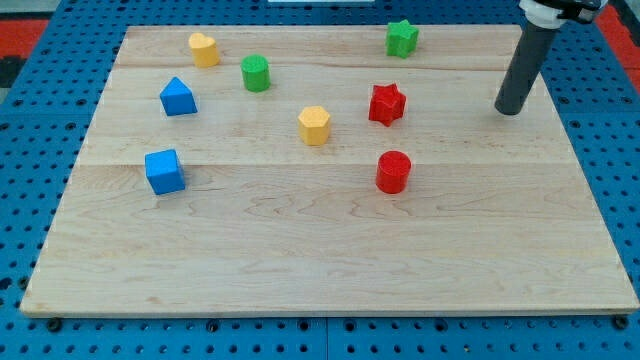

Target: Move the arm to the top right of the green star

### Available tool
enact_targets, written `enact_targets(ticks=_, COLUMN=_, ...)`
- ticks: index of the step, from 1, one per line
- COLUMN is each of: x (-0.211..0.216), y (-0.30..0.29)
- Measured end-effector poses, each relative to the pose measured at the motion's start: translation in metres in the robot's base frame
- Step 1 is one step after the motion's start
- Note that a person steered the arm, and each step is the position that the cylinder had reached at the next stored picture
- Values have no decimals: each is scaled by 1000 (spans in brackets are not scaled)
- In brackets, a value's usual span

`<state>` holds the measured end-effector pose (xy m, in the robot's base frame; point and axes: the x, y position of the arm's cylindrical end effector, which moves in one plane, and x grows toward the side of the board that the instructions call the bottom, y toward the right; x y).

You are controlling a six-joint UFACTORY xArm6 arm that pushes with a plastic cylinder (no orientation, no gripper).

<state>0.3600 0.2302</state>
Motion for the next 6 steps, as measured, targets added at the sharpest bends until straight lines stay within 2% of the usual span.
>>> enact_targets(ticks=2, x=2, y=0)
enact_targets(ticks=3, x=-21, y=-15)
enact_targets(ticks=5, x=-143, y=-19)
enact_targets(ticks=6, x=-163, y=-62)
